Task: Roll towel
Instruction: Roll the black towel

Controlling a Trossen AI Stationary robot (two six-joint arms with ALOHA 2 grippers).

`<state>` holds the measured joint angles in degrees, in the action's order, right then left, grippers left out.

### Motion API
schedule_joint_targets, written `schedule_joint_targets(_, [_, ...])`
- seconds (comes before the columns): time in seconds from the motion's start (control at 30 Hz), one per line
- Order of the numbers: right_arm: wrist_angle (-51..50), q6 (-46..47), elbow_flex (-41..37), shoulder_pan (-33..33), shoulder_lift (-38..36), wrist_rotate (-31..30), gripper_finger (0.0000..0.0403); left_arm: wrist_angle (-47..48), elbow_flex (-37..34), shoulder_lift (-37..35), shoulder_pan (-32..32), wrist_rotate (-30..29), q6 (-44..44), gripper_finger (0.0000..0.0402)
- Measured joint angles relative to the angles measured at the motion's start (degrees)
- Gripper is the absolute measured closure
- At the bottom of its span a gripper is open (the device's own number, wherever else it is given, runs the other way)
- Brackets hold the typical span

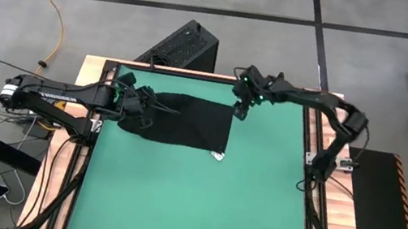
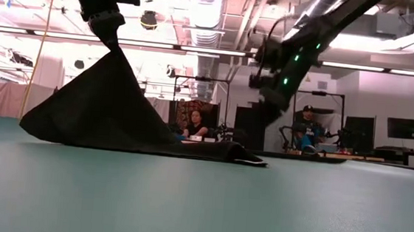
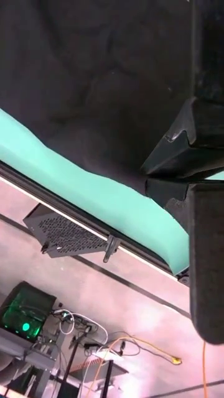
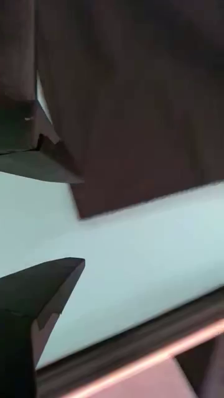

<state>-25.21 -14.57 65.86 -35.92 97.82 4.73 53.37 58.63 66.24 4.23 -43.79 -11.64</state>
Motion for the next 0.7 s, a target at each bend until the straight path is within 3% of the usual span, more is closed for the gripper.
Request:
schedule_joint_targets(0.33, [-6.43, -3.71, 10.78, 0.57, 12.47, -0.07, 0.0174, -0.05, 0.00, 0.00, 0.00, 3.08, 0.63, 0.0402])
schedule_joint_targets(0.7, [-7.82, -5.00, 13.14, 0.47, 16.92, -4.43, 0.0175, -0.11, 0.00, 0.00, -0.04, 3.54, 0.66, 0.0402])
